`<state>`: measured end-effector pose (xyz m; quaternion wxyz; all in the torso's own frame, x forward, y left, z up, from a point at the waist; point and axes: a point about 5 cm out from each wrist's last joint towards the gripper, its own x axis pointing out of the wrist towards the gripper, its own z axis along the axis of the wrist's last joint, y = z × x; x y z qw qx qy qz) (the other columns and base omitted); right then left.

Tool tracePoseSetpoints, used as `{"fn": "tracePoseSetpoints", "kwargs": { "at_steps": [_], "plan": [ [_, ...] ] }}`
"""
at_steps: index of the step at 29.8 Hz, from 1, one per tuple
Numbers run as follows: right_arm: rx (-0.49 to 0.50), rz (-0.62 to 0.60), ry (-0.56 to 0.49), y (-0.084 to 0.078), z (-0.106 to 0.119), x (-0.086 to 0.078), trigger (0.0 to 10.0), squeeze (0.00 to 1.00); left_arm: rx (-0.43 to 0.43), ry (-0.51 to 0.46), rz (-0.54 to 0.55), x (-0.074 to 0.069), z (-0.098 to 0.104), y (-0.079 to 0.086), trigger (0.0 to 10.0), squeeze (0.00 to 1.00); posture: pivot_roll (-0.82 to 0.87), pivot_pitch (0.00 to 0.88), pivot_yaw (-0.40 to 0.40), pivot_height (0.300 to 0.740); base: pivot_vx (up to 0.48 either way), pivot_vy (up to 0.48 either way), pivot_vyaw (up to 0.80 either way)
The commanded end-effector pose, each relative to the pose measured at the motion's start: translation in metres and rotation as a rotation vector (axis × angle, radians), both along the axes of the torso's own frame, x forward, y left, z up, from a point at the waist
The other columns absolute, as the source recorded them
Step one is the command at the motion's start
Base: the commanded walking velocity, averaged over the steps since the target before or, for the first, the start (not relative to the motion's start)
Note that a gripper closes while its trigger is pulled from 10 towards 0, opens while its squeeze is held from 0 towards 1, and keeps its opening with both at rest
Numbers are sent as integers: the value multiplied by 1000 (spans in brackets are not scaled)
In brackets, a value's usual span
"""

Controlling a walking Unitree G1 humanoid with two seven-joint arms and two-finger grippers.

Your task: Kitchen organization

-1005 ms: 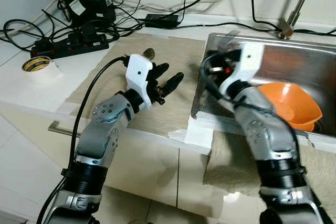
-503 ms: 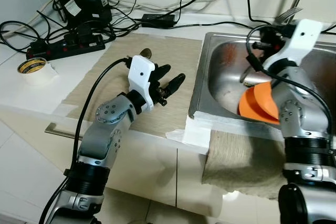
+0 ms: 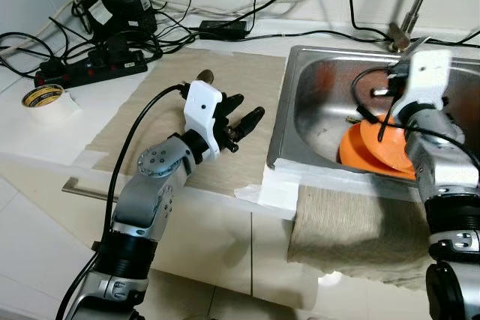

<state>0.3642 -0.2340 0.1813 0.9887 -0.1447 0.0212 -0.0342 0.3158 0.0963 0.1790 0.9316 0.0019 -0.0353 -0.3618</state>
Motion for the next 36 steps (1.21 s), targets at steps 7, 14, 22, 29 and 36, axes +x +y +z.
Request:
{"fn": "tracePoseSetpoints", "kwargs": {
  "at_steps": [7, 14, 22, 29, 36],
  "plan": [
    [-287, 45, 151, -9, -16, 5, 0, 0, 26, 16, 5, 2, -3, 2, 10000, 0, -62, 0, 81, 736, 0, 0, 0],
    [-493, 65, 249, -16, -27, 5, 0, 0, 27, 13, 6, 3, -2, 2, 10000, 0, -60, 0, 79, 736, 0, 0, 0],
    [-755, 80, 358, -23, -38, 4, 10000, 251, 30, 7, 9, 3, -1, 3, 10000, 0, -57, 0, 78, 736, 0, 0, 0],
    [-843, 107, 380, -22, -40, 7, 10000, 992, 33, 5, 8, 4, -1, 3, 10000, 0, -59, 0, 77, 736, 0, 0, 0],
    [-934, 194, 430, -10, -57, 4, 10000, 1000, 35, 2, 8, 4, -1, 3, 10000, 0, -63, 0, 77, 736, 0, 0, 0]
  ]
}}
